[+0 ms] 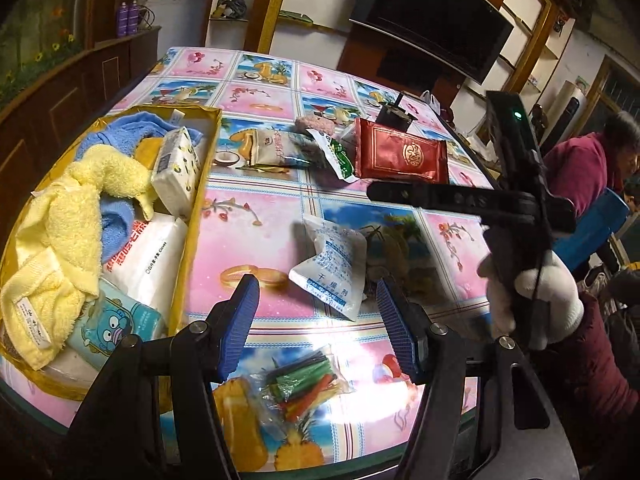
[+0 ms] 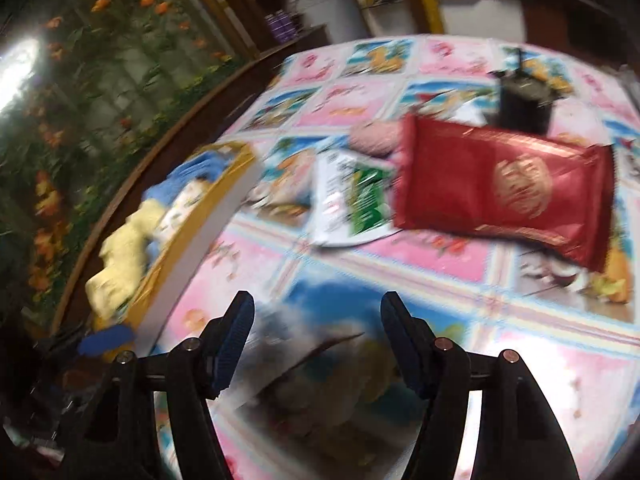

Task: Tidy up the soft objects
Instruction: 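Grasp the white desiccant packet with the left tool while the right tool grasps the green-white snack bag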

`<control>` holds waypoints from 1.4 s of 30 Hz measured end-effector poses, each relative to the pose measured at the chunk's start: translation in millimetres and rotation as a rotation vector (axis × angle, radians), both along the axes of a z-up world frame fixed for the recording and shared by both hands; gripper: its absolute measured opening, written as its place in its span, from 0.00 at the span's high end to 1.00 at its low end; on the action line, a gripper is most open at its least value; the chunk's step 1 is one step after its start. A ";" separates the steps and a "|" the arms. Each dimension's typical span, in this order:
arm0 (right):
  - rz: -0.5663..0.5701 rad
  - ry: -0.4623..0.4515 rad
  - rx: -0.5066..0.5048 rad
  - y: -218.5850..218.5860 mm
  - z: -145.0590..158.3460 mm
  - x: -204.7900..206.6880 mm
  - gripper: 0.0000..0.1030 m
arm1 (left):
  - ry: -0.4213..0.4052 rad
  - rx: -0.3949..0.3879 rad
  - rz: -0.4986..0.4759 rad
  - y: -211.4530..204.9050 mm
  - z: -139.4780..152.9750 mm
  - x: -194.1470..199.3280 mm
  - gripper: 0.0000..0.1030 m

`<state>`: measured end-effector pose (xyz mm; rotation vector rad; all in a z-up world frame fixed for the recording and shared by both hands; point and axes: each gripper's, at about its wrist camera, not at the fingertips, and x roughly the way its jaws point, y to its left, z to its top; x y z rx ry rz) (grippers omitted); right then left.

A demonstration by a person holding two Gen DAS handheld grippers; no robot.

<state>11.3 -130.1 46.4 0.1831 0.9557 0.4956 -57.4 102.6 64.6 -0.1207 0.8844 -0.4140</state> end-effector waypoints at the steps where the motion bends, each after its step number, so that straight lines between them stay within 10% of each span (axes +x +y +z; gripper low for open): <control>1: -0.014 -0.003 -0.007 0.8 0.4 4.1 0.36 | -0.001 -0.003 0.000 0.8 0.2 -0.7 0.40; 15: -0.074 -0.065 -0.379 85.3 -10.5 88.0 0.37 | -0.013 -0.014 -0.026 18.6 1.1 -9.6 0.40; 17: -0.069 -0.030 -0.336 81.5 -15.4 87.5 0.66 | -0.024 -0.008 -0.035 18.4 2.2 -10.6 0.40; 20: -0.058 -0.023 -0.319 79.5 -14.9 76.3 0.75 | -0.024 -0.006 -0.050 14.6 2.5 -8.3 0.40; 42: -0.047 -0.017 0.037 -7.4 -21.4 -12.6 0.75 | 0.053 0.292 -0.150 -79.4 -55.0 67.4 0.39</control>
